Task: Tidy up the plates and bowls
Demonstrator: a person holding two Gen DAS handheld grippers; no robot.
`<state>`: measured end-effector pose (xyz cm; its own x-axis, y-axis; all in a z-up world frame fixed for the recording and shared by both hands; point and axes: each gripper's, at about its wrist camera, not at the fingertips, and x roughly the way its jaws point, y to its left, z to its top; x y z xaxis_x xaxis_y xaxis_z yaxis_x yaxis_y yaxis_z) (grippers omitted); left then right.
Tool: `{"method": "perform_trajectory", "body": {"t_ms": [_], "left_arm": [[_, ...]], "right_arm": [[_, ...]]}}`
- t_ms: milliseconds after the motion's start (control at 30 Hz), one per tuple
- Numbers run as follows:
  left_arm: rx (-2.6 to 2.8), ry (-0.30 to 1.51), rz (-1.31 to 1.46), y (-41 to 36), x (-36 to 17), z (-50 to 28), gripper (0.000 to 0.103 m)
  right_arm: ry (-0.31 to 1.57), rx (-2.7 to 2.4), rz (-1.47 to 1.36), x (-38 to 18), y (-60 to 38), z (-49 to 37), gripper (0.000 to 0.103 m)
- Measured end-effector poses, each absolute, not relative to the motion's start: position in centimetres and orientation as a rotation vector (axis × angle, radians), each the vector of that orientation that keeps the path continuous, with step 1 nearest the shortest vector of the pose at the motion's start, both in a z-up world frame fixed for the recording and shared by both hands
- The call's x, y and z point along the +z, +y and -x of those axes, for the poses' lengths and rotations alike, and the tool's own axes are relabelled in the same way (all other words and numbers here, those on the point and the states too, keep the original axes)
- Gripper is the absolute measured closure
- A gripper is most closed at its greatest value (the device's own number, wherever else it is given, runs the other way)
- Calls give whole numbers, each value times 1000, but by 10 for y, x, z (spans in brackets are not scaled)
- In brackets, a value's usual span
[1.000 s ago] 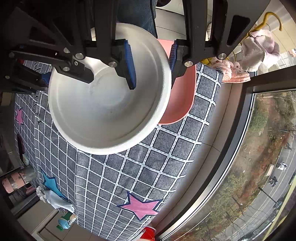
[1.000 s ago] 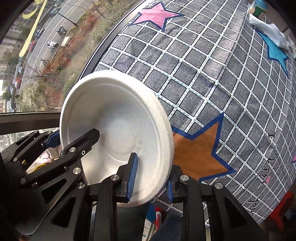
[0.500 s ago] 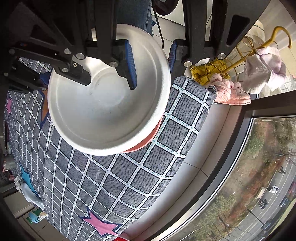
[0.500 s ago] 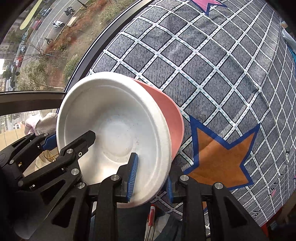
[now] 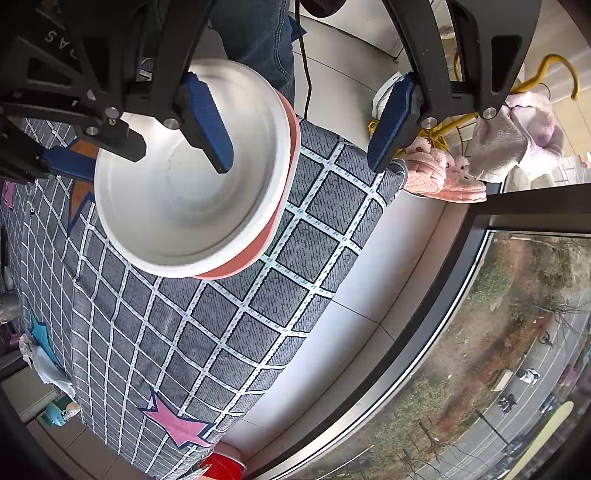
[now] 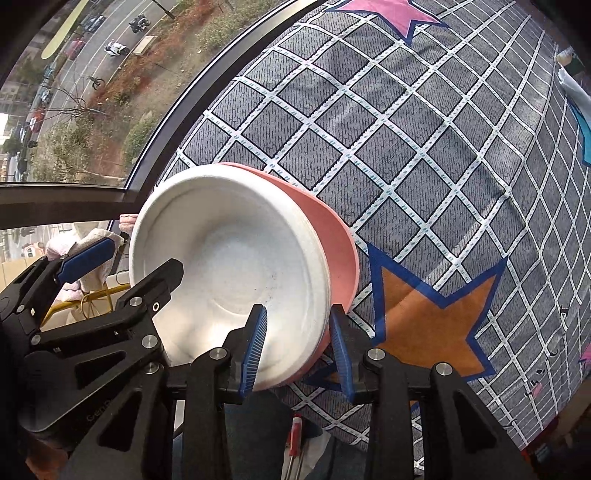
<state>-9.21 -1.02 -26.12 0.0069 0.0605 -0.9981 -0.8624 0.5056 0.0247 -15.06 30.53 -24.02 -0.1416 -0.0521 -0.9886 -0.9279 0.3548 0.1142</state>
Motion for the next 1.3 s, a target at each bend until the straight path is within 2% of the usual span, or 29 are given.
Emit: {"method": "perform_trajectory", "body": {"t_ms": [67,100,200,333,367,400,667,1300], "left_arm": [[845,1352,763,-7,-257,95,17],[842,1344,766,-7,-255,96,12],[848,1371,733,-8,-251,92,1],[844,1395,662,-16,-247,86,1],[851,1396,647,-18,-246,86,1],[862,1392,628,-20,-244,87,1],[821,1400,602,-38,-234,78,1],[764,1399,508,-49,-222,59,1]], "right_arm": [[1456,959,937,-232,303,146,27],[1444,957,934,-228,299,142,22],[1461,949,924,-225,293,135,20],[1463,936,913,-217,279,129,20],[1463,935,900,-215,278,131,16],[1460,933,882,-212,276,130,0],[1421,896,772,-186,266,113,0],[1420,907,785,-180,260,119,0]]}}
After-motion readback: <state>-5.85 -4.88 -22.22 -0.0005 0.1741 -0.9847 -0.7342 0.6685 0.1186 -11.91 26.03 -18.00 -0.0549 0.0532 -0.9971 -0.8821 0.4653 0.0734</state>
